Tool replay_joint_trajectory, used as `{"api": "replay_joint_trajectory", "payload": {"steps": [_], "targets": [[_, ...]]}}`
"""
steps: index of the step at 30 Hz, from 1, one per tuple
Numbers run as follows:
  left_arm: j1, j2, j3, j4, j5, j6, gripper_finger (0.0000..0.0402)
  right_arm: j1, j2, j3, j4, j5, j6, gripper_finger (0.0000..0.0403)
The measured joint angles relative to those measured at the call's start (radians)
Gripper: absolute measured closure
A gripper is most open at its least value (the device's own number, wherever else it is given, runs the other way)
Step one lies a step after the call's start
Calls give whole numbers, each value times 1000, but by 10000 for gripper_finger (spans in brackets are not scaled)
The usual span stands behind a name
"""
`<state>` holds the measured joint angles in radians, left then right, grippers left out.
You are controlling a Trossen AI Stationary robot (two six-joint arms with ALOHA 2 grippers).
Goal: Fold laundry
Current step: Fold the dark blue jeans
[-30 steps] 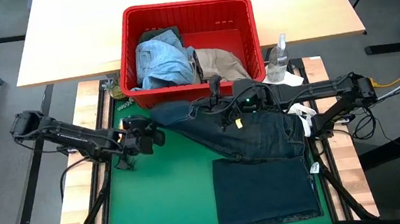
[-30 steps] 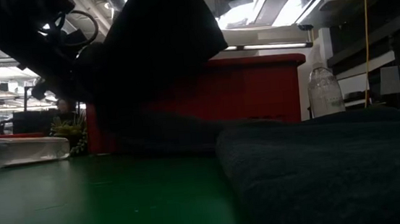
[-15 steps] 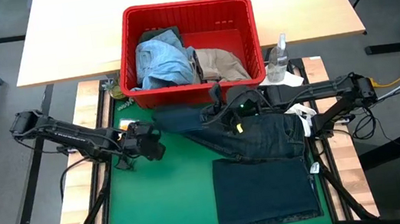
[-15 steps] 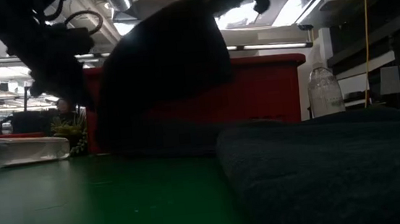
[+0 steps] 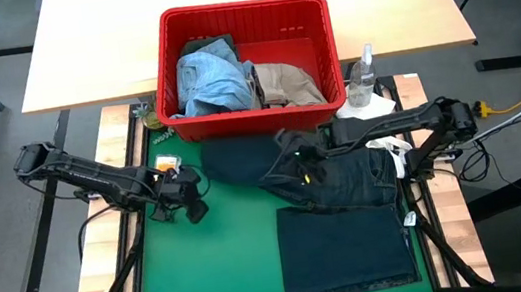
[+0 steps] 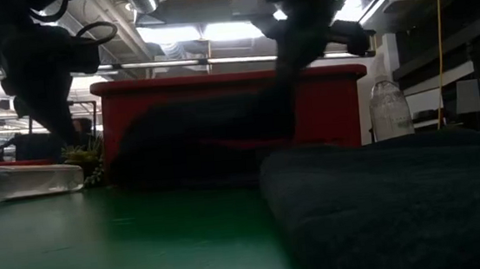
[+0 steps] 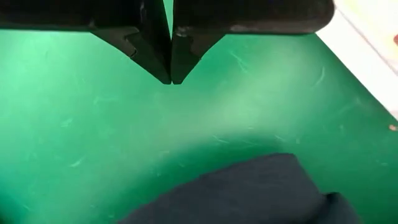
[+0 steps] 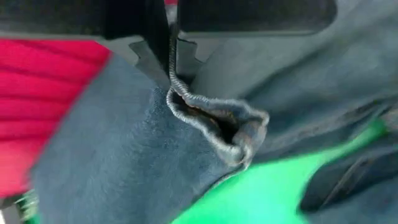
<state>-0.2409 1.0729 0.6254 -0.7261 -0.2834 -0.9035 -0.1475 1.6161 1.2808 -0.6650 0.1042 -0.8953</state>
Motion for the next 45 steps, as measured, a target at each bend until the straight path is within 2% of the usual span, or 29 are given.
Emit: {"api": "replay_joint_trajectory", "payload": {"steps": [6,14,21,24,30,35,40,45], "targets": [[0,0,0,2,-30,0,401,44,5,0,-114,17,78,399],[0,0,0,43,-30,0,401,114,72,0,-242,68,114,399],[0,0,0,74,-36,3,401,115,105,0,-318,127,259,400],[0,0,0,112,-52,75,394,115,110,0,-319,128,268,395],[6,0,0,226,-161,240,336,115,110,0,-319,113,275,358],[45,0,0,252,-213,308,291,115,110,0,-320,114,324,310],[99,0,0,250,-240,328,279,115,110,0,-342,114,327,253],[168,0,0,251,-252,391,279,115,110,0,-350,113,327,218]]}}
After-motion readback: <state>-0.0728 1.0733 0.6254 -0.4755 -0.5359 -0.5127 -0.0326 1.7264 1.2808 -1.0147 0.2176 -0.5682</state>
